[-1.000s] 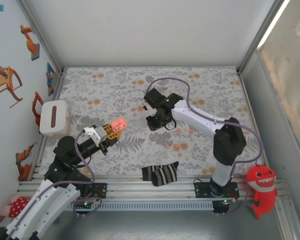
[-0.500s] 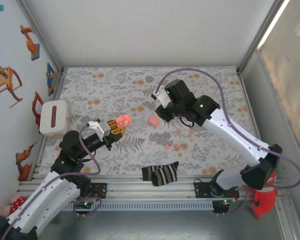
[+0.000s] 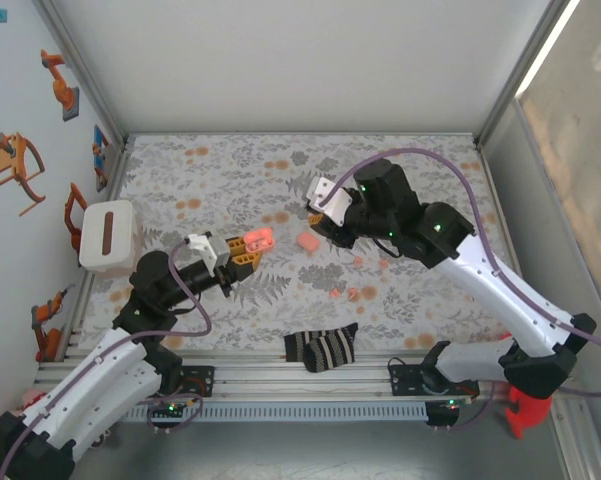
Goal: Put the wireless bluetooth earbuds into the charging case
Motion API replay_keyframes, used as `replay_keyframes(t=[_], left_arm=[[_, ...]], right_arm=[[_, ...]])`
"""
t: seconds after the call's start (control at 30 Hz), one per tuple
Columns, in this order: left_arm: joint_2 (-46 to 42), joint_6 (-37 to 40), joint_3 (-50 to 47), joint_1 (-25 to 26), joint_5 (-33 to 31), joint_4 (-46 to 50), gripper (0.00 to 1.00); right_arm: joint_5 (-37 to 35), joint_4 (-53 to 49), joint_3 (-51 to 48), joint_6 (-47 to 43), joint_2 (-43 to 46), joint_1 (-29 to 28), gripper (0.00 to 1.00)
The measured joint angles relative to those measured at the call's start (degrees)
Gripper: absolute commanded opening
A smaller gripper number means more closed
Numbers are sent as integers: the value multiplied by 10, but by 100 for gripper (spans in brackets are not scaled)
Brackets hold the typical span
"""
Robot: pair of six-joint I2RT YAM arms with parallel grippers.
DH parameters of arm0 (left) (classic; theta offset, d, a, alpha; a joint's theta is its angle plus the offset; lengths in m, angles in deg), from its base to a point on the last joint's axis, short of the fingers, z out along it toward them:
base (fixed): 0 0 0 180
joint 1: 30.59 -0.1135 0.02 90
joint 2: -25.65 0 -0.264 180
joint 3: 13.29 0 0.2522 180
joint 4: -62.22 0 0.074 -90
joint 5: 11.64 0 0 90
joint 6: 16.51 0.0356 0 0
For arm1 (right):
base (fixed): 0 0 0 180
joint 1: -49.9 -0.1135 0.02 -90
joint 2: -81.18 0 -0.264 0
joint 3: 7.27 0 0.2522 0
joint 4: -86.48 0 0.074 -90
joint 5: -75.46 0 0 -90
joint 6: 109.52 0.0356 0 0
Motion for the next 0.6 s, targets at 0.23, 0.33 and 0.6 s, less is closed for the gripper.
replay_keyframes(t=[0.23,0.33,0.6], left_arm=[[18,-27,0,0,20,-47,0],[25,-35,0,0,30,-58,0],[39,-42,9,0,58,-67,0]], right_arm=[[23,5,26,-73,5,-33,15],[23,3,42,-100,-2,-44,15],[17,-14,68,-162,-29,-60,15]])
